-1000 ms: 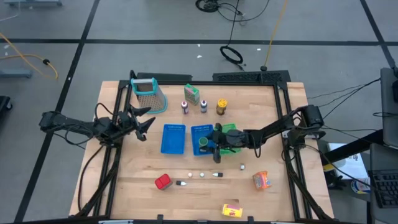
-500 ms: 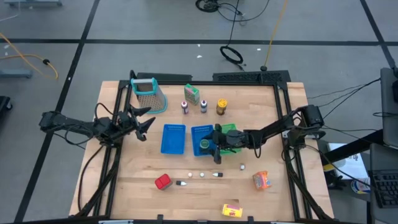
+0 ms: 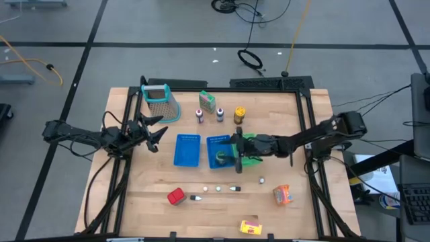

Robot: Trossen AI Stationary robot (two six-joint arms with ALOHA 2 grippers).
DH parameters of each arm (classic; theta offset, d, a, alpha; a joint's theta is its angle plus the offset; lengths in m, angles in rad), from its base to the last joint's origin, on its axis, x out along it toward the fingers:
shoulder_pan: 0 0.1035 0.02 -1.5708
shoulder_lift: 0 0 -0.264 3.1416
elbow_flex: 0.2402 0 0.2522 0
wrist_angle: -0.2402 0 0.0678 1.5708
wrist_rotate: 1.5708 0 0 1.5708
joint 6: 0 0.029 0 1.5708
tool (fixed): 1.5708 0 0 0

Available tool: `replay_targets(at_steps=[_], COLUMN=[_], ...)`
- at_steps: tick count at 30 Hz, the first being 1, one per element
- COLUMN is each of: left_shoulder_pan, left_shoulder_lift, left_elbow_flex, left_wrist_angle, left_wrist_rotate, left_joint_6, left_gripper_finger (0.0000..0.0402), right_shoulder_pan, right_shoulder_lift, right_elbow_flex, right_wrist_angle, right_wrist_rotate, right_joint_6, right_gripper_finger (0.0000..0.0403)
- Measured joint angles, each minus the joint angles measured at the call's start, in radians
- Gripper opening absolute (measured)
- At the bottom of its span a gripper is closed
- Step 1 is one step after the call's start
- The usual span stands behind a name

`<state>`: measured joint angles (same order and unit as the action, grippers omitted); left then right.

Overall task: Pick & Place Kitchen Items
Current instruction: Put the yellow spice bottle into the right blue bin

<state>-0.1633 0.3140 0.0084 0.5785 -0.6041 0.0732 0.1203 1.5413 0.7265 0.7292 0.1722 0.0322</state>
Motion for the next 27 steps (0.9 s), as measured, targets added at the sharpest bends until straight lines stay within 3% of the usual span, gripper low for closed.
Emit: replay_targets(at_steps=[6,13,21,27], left_shoulder_pan=[0.0,0.0,0.0,0.0], left_shoulder_lift=[0.0,0.0,0.0,0.0], left_elbow_flex=[0.0,0.0,0.0,0.0], left_wrist_angle=[-0.001,-0.001,-0.002,-0.003], left_wrist_rotate=[0.0,0.0,0.0,0.0], left_joint_6=[0.0,0.0,-0.004,-0.004], left_gripper_finger=[0.0267,0.0267,0.0267,0.0267], right_shoulder_pan=[-0.002,-0.009,-0.082,-0.151], right_shoulder_lift=[-0.112,-0.191,-0.176,-0.173], right_elbow_flex=[0.0,0.0,-0.005,-0.104], right_wrist_angle=[-0.268,-0.439,-0.614,-0.534], right_wrist_rotate=[0.225,0.39,0.41,0.44], right_joint_6=[-0.055,-0.054,0.129,0.224], right_gripper_finger=[0.0267,0.0267,0.0267,0.0267])
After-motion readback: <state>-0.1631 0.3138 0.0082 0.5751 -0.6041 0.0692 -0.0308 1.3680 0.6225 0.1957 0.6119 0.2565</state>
